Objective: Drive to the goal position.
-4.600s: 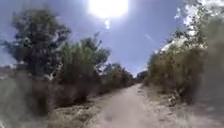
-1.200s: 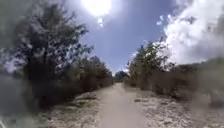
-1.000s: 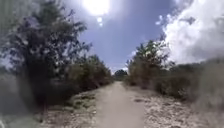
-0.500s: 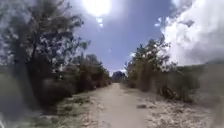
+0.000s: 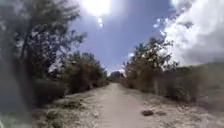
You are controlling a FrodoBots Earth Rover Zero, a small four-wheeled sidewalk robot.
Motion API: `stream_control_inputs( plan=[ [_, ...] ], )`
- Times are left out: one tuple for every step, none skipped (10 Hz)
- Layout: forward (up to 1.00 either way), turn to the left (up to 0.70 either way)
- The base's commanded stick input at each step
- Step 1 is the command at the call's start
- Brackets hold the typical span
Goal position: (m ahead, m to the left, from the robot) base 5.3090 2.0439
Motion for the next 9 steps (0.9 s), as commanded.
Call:
stream_control_inputs(
  plan=[
    [0.85, 0.00],
    [0.85, 0.00],
    [0.85, 0.00],
    [0.85, 0.00],
    [0.85, 0.00],
    [0.85, 0.00],
    [0.85, 0.00],
    [0.85, 0.00],
    [0.85, 0.00]
  ],
)
